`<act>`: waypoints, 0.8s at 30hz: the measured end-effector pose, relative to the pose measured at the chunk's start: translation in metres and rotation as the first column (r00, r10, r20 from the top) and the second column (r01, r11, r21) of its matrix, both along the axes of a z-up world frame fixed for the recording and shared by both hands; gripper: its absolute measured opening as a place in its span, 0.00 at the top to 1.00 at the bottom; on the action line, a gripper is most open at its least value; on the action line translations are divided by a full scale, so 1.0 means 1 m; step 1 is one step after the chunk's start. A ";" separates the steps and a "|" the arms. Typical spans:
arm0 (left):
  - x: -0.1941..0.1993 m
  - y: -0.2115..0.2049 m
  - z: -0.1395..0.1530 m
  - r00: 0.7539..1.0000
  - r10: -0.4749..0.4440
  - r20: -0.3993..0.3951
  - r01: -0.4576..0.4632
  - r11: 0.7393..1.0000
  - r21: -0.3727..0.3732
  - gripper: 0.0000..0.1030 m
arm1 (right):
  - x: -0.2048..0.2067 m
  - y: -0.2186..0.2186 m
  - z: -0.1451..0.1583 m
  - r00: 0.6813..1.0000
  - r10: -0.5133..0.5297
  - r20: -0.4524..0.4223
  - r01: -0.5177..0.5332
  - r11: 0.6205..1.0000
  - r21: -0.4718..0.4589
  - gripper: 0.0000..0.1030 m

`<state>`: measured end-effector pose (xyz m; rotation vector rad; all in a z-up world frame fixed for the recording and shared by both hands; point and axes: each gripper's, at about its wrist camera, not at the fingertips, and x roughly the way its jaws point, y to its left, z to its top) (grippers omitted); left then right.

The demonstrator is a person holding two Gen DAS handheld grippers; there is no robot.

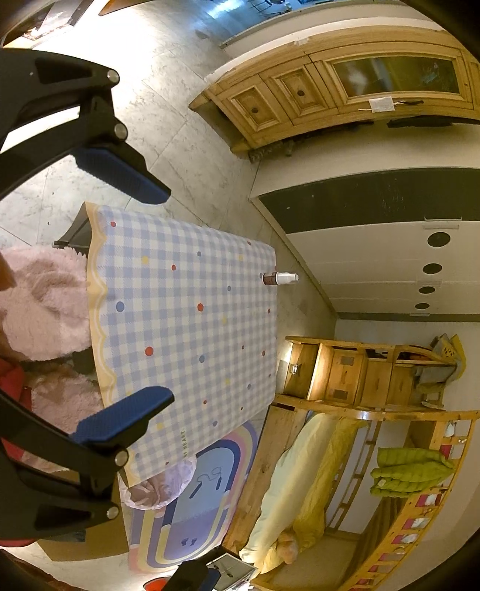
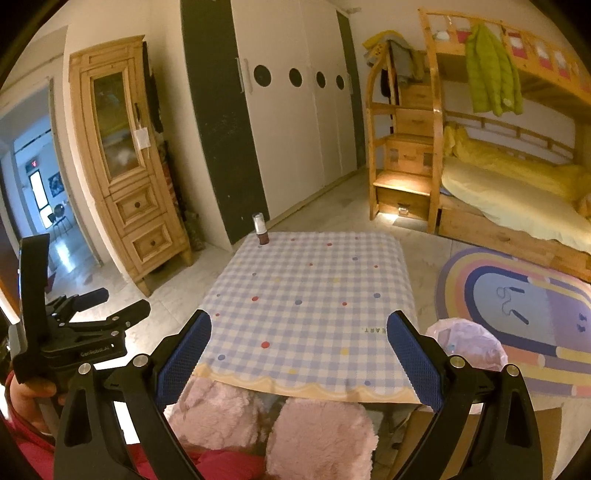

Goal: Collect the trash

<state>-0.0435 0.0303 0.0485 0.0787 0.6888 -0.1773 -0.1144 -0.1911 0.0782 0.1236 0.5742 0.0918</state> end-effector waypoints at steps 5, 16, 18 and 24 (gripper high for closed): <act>0.001 -0.002 -0.001 1.000 -0.008 -0.006 0.008 1.000 0.002 0.07 | 0.000 -0.001 -0.003 1.000 -0.009 -0.002 0.009 1.000 0.001 0.08; 0.002 -0.005 0.000 1.000 -0.012 -0.010 0.012 1.000 0.006 0.07 | 0.000 -0.002 -0.002 1.000 -0.012 -0.005 0.012 1.000 -0.001 0.08; 0.002 -0.005 0.000 1.000 -0.013 -0.010 0.013 1.000 0.006 0.07 | 0.000 -0.002 -0.002 1.000 -0.012 -0.006 0.012 1.000 0.001 0.08; 0.002 -0.005 0.000 1.000 -0.012 -0.010 0.012 1.000 0.005 0.07 | 0.000 -0.002 -0.002 1.000 -0.011 -0.007 0.011 1.000 -0.001 0.08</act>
